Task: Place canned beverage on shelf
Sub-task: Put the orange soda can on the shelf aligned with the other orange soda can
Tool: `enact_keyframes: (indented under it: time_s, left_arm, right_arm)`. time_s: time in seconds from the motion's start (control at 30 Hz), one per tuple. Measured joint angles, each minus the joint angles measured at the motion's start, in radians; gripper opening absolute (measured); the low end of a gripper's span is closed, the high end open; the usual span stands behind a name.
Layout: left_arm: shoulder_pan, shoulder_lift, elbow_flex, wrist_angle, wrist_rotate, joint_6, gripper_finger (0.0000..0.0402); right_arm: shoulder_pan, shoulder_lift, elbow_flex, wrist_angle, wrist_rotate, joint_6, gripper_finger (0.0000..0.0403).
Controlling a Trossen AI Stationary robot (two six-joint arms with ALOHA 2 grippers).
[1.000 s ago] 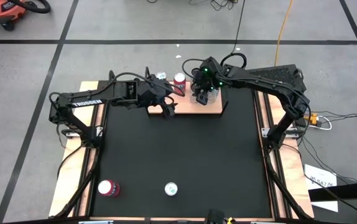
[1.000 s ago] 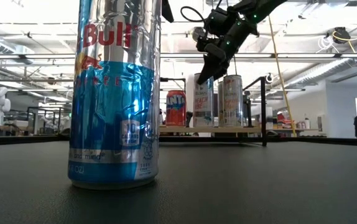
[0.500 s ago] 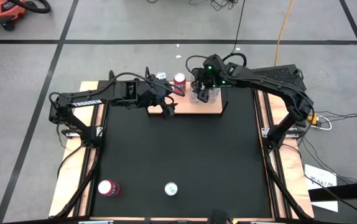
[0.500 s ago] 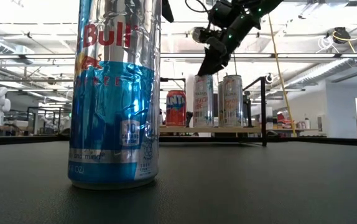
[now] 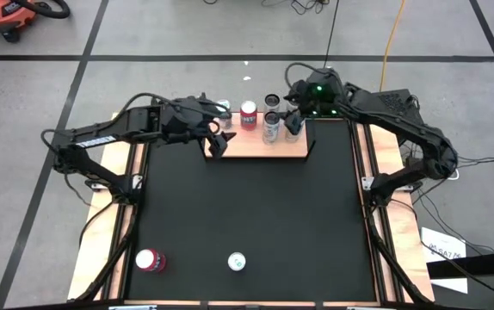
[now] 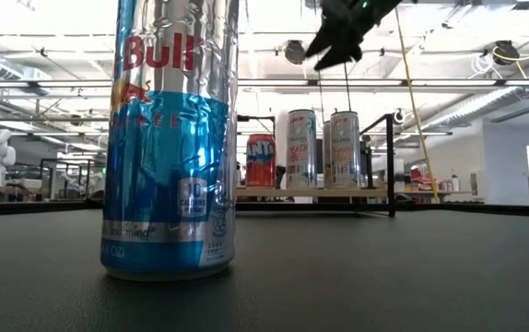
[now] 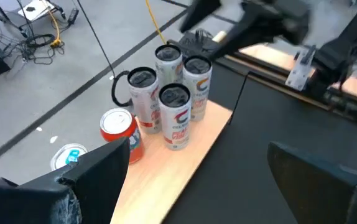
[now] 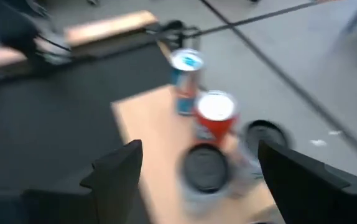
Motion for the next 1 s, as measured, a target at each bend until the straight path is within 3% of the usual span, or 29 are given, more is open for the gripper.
enact_keyframes:
  time_s: [0.13,0.33,0.5,0.73,1.0]
  left_arm:
    - [-0.055,-0.006,0.0,-0.002,-0.008,-0.046,0.0379]
    - [-0.202,-0.001,-0.056,0.007,-0.092,-0.166,0.0379]
    - [-0.33,-0.001,-0.113,-0.04,-0.183,-0.424,0.0379]
    - [-0.507,0.03,-0.117,-0.301,-0.14,-0.875,0.0379]
    - [-0.642,0.125,-0.117,-0.175,-0.128,-0.984,0.0379]
  right_arm:
    - [0.052,-0.039,0.0,-0.007,-0.103,0.124,0.0308]
    - [0.202,-0.062,-0.001,-0.075,-0.108,0.164,0.03]
    - [0.327,-0.061,-0.002,-0.1,-0.076,0.192,0.0284]
    - [0.471,-0.062,-0.002,-0.184,0.039,0.205,0.0276]
    - [0.609,-0.154,-0.206,-0.041,0.051,0.334,0.0276]
